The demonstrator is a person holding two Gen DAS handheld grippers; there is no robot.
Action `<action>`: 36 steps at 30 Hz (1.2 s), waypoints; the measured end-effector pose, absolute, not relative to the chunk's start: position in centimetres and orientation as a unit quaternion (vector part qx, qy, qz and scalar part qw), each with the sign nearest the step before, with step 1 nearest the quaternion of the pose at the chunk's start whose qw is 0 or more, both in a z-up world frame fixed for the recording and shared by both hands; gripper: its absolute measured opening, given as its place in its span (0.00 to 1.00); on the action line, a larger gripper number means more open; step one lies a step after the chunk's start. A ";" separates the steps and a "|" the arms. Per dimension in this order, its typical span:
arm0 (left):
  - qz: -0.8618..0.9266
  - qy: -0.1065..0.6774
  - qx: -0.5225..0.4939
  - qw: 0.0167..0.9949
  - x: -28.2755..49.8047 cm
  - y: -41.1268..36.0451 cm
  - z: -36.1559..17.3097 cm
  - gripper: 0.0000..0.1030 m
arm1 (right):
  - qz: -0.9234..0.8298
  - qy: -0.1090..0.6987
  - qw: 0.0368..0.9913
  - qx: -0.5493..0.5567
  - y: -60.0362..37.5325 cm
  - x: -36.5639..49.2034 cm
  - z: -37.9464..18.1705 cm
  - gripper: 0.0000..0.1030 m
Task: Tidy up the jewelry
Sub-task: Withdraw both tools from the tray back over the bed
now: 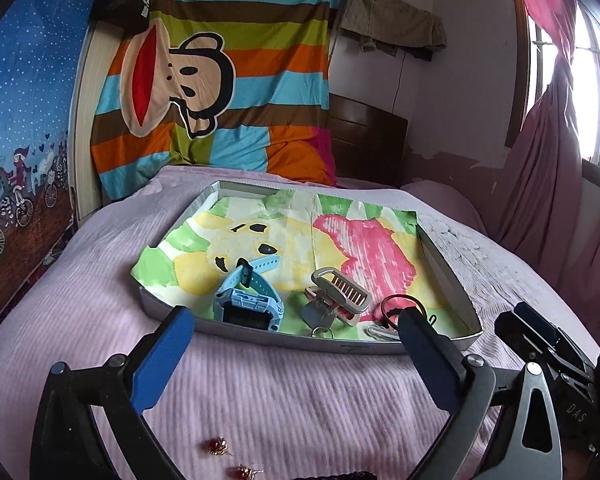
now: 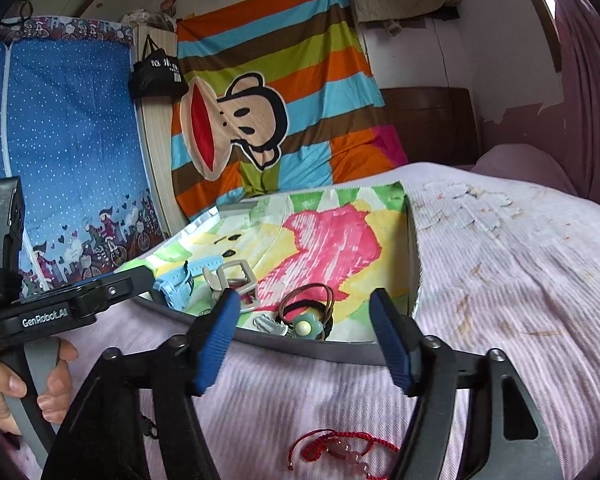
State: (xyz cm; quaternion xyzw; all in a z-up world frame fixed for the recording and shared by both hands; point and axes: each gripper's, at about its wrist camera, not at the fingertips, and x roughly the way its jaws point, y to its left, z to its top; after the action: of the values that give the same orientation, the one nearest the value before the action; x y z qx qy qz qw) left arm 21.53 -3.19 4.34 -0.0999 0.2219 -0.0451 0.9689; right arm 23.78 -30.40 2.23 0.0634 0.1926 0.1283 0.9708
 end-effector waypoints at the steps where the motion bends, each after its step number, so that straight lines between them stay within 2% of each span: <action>1: -0.043 0.217 -0.101 0.970 21.0 -3.0 4.4 1.00 | 0.127 0.185 0.973 0.062 -30.4 23.3 2.5 0.71; 4: -0.034 0.204 -0.097 0.974 19.7 -2.7 4.6 1.00 | 0.129 0.160 0.977 0.066 -30.7 21.8 3.4 0.81; 13: -0.018 0.175 -0.089 0.980 15.8 -2.0 4.5 1.00 | 0.127 0.108 0.984 0.056 -30.4 17.1 4.9 0.96; 36: -0.019 0.138 -0.051 0.989 9.6 -1.7 3.9 1.00 | 0.120 0.073 0.990 0.028 -29.8 10.2 5.7 0.99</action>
State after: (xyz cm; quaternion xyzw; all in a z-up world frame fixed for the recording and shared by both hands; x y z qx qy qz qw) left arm 9.58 -1.75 3.86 -0.0506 0.1376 -0.0186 0.9890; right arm 10.22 -29.79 5.66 0.0283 0.0733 0.1204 0.9896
